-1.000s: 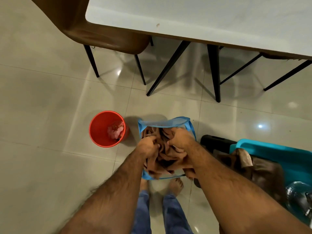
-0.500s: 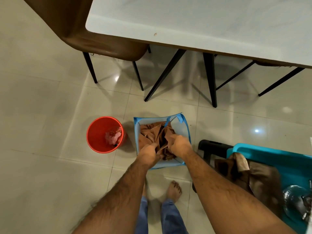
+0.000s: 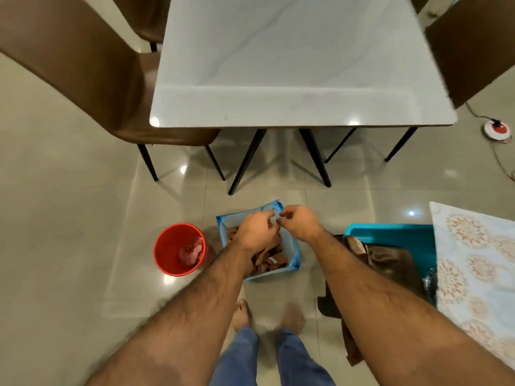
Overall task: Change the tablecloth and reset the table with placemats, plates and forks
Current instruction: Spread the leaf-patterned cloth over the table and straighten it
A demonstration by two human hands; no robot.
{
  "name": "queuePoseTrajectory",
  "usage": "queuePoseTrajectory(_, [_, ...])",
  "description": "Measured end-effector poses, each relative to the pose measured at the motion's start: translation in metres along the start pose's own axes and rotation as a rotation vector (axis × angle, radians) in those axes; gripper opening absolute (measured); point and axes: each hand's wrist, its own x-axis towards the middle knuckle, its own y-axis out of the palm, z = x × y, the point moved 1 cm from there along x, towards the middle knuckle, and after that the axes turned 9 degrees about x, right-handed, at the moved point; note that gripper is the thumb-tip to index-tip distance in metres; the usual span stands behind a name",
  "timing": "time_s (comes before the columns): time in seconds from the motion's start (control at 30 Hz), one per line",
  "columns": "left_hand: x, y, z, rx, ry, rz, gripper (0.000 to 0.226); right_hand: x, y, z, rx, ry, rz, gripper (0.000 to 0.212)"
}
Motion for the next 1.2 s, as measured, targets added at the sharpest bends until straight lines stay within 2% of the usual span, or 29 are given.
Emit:
queuePoseTrajectory(0.2, [-0.037,-0.055,-0.055,0.062,0.101,-0.036,0.051,-0.080,-0.062,0.028,0.097,-0.034,-0.144,0.042])
queuePoseTrajectory(0.4, [-0.079,-0.109,-0.153,0.134,0.347,-0.143,0.048,-0.172,-0.151,0.028,0.146,-0.072,-0.373,0.042])
queuePoseTrajectory(0.53, [-0.116,-0.118,-0.219,0.149,0.465,-0.177,0.047,-0.238,-0.205,0.014,0.128,-0.094,-0.511,0.040])
queuePoseTrajectory(0.77, [-0.176,-0.075,-0.296,0.129,0.521,-0.187,0.046,-0.322,-0.247,-0.056,0.190,-0.075,-0.650,0.040])
queuePoseTrajectory(1.0, [-0.215,0.003,-0.333,0.093,0.502,-0.139,0.044,-0.375,-0.250,-0.143,0.258,-0.032,-0.641,0.038])
queuePoseTrajectory(1.2, [-0.212,0.040,-0.334,0.099,0.420,-0.099,0.044,-0.369,-0.234,-0.177,0.289,-0.018,-0.584,0.036])
